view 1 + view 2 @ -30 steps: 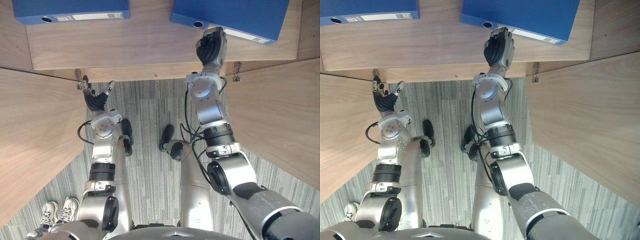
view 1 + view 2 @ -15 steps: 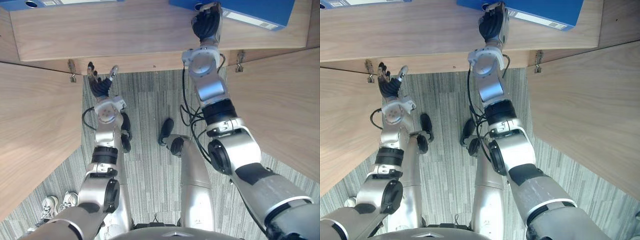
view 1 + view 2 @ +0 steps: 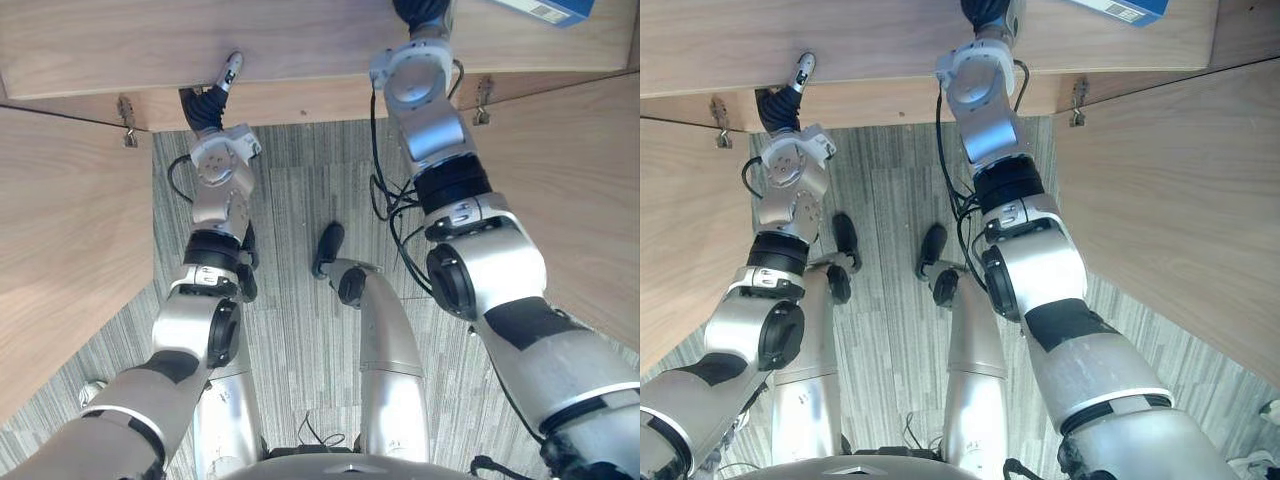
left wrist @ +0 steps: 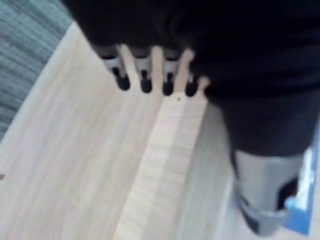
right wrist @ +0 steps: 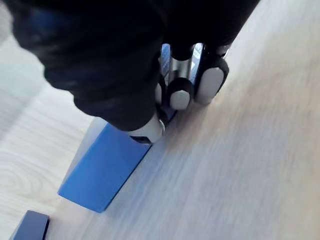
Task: Walk over to the cabinet, pick up the folder, carry it to the office cabinet, place the folder inside the office cabinet, then close the office cabinet door
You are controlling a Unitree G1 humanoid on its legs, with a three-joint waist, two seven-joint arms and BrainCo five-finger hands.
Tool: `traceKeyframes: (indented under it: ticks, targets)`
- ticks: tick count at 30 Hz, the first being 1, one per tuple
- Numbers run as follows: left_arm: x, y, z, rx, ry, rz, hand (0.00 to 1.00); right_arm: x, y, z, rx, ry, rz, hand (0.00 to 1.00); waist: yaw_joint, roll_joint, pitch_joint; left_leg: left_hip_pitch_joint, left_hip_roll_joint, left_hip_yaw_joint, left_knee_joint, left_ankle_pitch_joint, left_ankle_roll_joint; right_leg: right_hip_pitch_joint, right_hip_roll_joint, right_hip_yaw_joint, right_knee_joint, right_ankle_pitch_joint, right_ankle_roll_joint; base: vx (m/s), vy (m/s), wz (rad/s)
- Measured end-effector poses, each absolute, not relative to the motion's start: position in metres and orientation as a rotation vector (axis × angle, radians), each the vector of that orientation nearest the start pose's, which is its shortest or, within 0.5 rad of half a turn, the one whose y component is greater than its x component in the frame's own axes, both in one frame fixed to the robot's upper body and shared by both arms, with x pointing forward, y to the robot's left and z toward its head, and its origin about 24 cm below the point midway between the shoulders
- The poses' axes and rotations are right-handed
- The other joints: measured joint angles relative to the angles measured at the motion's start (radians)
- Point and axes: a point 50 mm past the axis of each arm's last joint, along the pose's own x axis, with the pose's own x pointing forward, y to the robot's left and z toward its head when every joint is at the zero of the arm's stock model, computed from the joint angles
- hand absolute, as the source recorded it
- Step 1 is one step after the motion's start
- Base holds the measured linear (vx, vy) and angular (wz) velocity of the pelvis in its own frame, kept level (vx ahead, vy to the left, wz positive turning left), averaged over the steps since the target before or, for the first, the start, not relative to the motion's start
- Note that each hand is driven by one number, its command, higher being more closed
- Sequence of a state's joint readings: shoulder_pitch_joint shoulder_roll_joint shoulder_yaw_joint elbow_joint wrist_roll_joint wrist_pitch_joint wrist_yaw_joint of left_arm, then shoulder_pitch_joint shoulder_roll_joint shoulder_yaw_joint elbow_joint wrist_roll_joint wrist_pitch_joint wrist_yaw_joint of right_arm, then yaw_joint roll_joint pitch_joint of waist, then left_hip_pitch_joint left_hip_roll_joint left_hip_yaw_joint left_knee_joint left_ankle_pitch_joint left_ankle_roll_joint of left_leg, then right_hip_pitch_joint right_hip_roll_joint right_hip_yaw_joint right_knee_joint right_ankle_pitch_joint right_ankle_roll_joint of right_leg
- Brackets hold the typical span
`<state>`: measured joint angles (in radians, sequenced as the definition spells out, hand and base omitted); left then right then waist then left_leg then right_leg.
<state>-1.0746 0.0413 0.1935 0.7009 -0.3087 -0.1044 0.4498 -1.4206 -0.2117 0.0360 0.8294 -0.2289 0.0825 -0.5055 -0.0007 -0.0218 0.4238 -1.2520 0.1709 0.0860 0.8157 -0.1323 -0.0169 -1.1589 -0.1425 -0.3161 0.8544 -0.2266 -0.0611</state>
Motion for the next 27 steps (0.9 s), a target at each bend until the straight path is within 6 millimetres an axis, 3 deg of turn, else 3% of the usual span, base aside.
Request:
traceKeyframes:
  ticks: [15,27]
  targets:
    - [0.407,0.119,0.243,-0.431,-0.339,0.23,0.0,0.399,-0.107,0.365,-0.401,-0.646,-0.399,1.0,0.001,0.0,0.0,-0.009,-0.011,0.009,-0.035,0.029,0.009,-0.009,-0.008,-0.002,-0.034,0.035,0.001,0.0,0.002,0.01]
    - [0.405,0.113,0.222,-0.416,-0.304,0.225,0.0,0.401,-0.11,0.362,-0.354,-0.611,-0.386,1.0,0.002,0.0,0.0,0.006,-0.016,0.023,-0.033,0.032,0.013,-0.003,-0.016,0.007,-0.025,0.035,0.001,0.0,0.0,0.0]
